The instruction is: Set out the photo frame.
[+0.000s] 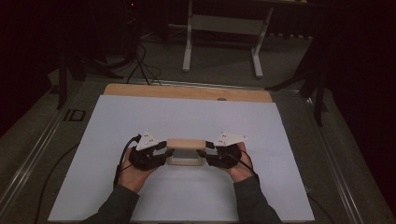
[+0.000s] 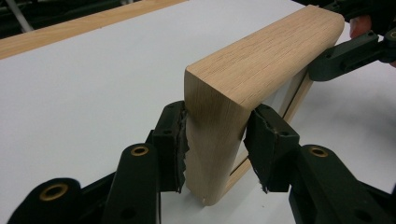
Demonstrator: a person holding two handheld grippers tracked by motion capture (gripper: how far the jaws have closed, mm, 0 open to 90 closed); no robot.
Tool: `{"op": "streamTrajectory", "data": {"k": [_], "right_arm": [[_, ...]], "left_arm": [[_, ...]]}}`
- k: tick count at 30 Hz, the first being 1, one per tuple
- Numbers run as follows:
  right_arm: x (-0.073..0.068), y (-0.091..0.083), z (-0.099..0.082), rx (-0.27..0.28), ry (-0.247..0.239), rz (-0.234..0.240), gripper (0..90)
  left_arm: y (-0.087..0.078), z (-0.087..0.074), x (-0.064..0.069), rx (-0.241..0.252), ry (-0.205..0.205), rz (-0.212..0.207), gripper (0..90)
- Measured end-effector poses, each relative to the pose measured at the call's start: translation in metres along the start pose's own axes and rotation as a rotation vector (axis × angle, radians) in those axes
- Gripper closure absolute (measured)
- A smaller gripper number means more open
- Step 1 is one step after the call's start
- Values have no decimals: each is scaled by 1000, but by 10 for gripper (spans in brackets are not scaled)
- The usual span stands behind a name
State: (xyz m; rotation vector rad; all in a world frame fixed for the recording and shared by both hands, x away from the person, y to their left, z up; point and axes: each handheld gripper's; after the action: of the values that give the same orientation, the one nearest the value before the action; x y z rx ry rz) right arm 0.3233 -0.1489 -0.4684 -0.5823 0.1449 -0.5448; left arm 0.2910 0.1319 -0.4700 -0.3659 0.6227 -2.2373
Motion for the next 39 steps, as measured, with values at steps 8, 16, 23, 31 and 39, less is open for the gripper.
{"op": "streamTrajectory", "data": {"k": [8,16,23,31,39], "right_arm": [[5,6,3,-4,-7,-12,574],[8,16,9,-27,-40,-40,582],[13,18,7,-33,-54,-37,580],[16,22,12,-38,-75,-47,571],[16,28,21,-36,-103,-58,563]], "left_arm": [[4,1,-5,6,4,18,585],[12,-1,-16,3,5,44,667],[17,-1,-16,12,-3,35,616],[21,1,-22,13,-7,34,588],[16,2,-30,19,-20,55,610]]}}
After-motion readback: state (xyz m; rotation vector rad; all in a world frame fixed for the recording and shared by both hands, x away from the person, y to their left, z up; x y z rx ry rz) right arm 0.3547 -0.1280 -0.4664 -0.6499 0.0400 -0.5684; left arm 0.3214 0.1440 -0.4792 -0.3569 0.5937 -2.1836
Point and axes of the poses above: each handheld gripper's, and its own axes: y roughly forward along the jaws, z roughly out of its top, x roughly to its right, and after that the axes turned 1 degree about -x, right-handed
